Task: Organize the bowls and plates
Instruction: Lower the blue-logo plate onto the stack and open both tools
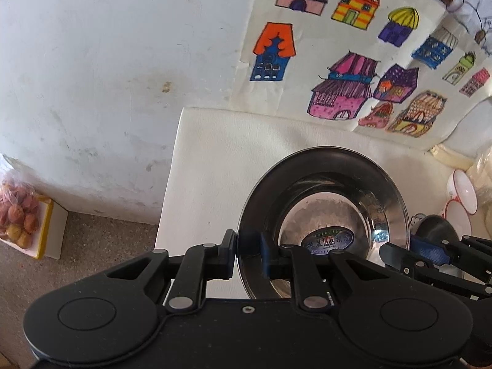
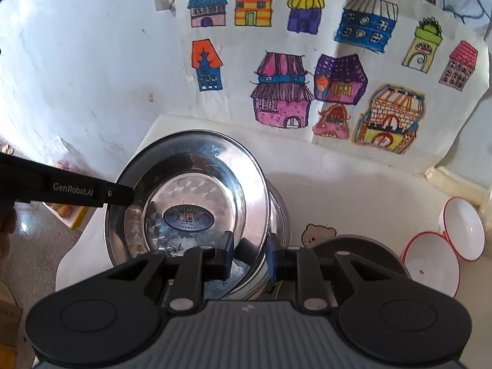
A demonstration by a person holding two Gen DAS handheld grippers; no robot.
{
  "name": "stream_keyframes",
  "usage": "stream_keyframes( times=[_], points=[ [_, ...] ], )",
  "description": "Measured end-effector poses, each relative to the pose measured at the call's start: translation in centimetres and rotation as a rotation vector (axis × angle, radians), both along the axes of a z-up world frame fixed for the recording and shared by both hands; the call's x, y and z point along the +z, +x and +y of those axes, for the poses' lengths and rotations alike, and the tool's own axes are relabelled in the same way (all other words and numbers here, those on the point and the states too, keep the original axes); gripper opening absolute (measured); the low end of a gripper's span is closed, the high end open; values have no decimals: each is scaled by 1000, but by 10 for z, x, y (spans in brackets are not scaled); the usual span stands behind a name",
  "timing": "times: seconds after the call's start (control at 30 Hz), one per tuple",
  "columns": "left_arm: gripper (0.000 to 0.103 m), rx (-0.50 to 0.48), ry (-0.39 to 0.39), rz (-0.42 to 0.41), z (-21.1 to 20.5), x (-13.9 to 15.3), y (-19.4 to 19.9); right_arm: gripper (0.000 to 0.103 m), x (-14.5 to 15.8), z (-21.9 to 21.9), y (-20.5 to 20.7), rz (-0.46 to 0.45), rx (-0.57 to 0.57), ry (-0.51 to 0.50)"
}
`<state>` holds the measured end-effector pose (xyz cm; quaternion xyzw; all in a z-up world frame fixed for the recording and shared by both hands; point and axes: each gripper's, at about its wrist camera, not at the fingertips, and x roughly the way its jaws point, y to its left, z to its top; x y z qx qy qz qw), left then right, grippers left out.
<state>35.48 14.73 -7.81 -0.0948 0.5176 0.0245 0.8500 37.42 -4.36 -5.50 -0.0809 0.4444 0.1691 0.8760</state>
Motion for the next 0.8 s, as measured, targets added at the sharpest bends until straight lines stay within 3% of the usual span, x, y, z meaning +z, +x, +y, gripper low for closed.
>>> stream_keyframes(
  times=[0.23, 0.8],
  points=[
    [18, -13, 29, 19, 1, -6, 2, 25, -11, -1, 2, 48, -40, 45],
    [19, -45, 64, 49, -3, -14, 18, 25, -17, -4, 9, 61, -64, 85]
  ],
)
